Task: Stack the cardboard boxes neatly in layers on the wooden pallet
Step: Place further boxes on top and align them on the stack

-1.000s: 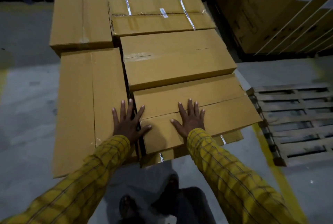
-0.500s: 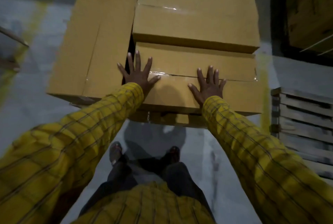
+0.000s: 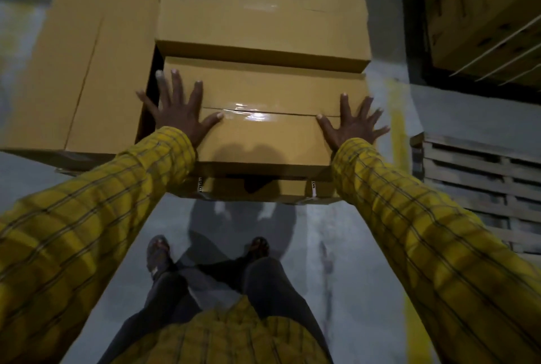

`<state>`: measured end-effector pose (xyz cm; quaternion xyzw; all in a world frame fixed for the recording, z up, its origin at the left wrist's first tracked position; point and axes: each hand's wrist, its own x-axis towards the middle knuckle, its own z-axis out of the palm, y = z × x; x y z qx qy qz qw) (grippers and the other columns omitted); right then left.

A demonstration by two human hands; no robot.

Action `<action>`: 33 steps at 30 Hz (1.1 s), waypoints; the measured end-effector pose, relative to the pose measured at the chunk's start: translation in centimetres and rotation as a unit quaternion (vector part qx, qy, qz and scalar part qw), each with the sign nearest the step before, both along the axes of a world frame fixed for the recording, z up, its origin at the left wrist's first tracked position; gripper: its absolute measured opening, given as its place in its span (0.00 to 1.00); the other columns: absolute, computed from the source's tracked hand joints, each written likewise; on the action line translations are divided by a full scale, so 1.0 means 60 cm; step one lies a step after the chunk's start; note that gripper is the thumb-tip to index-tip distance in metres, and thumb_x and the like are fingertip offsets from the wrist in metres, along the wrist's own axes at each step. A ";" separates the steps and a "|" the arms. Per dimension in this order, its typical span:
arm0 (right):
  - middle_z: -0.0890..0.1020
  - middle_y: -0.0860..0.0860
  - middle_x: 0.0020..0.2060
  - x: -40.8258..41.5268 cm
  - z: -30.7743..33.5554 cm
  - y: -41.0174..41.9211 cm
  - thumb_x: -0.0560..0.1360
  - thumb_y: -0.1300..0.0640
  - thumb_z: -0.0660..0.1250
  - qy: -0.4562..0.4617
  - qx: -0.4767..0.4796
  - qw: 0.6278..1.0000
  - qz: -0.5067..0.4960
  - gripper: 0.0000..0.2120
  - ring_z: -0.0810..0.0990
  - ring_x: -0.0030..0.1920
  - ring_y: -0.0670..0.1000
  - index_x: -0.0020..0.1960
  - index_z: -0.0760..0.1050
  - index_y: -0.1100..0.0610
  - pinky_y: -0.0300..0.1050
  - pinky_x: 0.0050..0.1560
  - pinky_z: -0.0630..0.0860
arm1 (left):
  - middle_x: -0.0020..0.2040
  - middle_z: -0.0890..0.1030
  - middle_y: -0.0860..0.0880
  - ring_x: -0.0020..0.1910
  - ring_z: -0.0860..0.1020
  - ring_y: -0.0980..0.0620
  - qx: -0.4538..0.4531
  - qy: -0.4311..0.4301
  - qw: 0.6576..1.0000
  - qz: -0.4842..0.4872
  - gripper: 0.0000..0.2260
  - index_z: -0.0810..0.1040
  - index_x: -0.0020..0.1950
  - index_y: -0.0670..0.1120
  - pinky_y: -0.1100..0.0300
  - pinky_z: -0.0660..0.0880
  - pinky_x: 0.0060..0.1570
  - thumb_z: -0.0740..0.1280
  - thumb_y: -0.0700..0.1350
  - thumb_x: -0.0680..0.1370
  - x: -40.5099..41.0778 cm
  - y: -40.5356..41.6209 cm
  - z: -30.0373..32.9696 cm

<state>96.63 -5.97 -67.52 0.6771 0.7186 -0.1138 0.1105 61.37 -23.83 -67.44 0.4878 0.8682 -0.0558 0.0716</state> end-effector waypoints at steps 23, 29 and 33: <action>0.32 0.56 0.81 -0.025 -0.008 -0.045 0.64 0.12 0.43 0.016 -0.029 0.999 0.018 0.51 0.43 0.80 0.72 0.80 0.32 0.33 0.72 0.76 0.51 | 0.82 0.32 0.40 0.80 0.36 0.29 -0.057 -0.146 0.983 0.093 0.53 0.40 0.81 0.66 0.18 0.44 0.68 0.55 0.86 0.62 -0.046 -0.001 0.018; 0.31 0.58 0.81 -0.085 0.018 -0.032 0.67 0.14 0.45 0.020 -0.019 0.998 0.064 0.52 0.31 0.79 0.70 0.82 0.34 0.38 0.78 0.73 0.35 | 0.81 0.30 0.40 0.79 0.31 0.33 -0.053 -0.111 0.990 0.066 0.59 0.34 0.82 0.59 0.19 0.40 0.69 0.53 0.86 0.62 -0.055 0.014 0.022; 0.31 0.57 0.81 -0.165 0.052 0.006 0.67 0.15 0.46 0.068 0.004 0.993 0.095 0.54 0.31 0.80 0.68 0.83 0.36 0.41 0.78 0.74 0.38 | 0.81 0.30 0.40 0.79 0.30 0.33 -0.009 -0.058 0.997 0.041 0.62 0.28 0.81 0.55 0.20 0.41 0.69 0.52 0.87 0.60 -0.078 0.044 0.027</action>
